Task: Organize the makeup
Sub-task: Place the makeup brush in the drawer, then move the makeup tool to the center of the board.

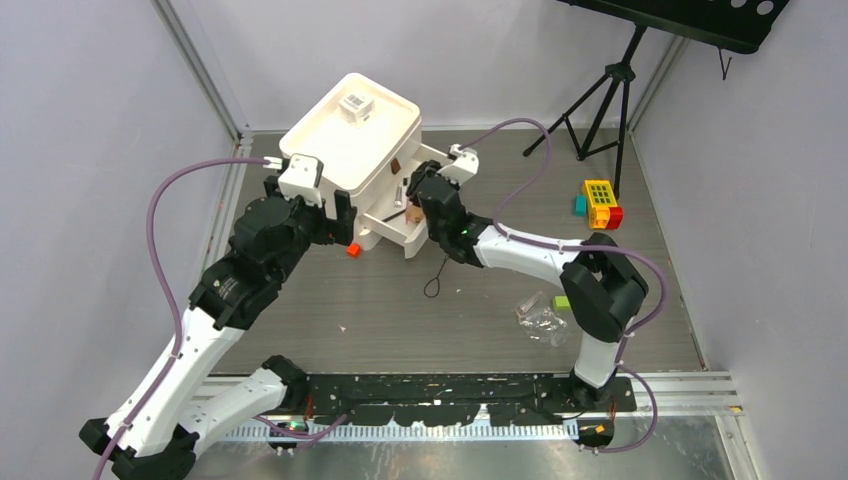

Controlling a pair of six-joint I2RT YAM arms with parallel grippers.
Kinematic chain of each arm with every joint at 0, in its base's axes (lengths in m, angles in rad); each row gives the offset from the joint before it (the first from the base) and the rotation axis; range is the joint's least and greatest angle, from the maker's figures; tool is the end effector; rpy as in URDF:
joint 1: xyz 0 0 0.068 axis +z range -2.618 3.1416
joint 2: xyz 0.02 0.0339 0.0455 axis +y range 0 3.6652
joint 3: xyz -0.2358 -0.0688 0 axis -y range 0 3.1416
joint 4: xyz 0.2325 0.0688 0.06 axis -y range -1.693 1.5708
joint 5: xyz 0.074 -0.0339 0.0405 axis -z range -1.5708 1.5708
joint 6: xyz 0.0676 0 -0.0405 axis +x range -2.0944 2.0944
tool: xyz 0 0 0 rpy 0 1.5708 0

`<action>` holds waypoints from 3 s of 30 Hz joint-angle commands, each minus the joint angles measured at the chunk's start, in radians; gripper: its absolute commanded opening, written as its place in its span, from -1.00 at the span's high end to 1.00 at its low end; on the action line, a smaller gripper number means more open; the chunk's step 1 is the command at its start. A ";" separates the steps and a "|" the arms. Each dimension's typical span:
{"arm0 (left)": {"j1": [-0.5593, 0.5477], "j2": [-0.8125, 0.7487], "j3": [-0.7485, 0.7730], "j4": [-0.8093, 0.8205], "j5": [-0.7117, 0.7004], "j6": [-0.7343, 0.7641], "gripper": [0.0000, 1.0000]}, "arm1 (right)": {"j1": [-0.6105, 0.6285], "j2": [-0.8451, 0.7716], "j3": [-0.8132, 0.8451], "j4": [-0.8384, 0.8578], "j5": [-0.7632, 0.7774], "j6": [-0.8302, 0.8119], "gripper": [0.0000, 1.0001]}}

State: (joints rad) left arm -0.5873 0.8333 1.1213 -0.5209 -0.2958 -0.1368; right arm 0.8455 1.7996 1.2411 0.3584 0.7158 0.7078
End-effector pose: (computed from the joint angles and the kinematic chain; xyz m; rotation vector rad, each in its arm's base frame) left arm 0.1793 -0.0957 0.3796 0.1941 1.7899 -0.2515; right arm 0.3151 0.2886 0.2460 0.3950 1.7034 0.5121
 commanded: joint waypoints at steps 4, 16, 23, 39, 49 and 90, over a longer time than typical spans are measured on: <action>0.006 -0.005 0.000 0.036 -0.009 0.014 -0.77 | -0.050 -0.217 -0.056 -0.156 0.056 -0.134 0.29; 0.018 0.010 0.003 0.031 0.009 0.002 -0.77 | -0.175 -0.541 -0.330 -0.688 0.076 -0.016 0.28; 0.018 0.019 0.005 0.030 0.013 0.000 -0.77 | -0.180 -0.572 -0.411 -0.748 -0.255 -0.043 0.19; 0.020 0.026 0.005 0.028 0.018 -0.001 -0.77 | 0.090 -0.136 -0.312 -0.409 -0.244 0.054 -0.03; 0.020 0.024 0.005 0.030 0.021 -0.001 -0.77 | 0.140 0.000 -0.255 -0.398 -0.082 0.003 -0.05; 0.030 0.031 0.005 0.029 0.029 -0.006 -0.77 | 0.035 -0.396 -0.501 -0.566 -0.026 0.119 0.88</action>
State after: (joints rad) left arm -0.5625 0.8627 1.1213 -0.5213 -0.2760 -0.1345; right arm 0.8974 1.4307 0.7464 -0.2447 0.7105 0.8112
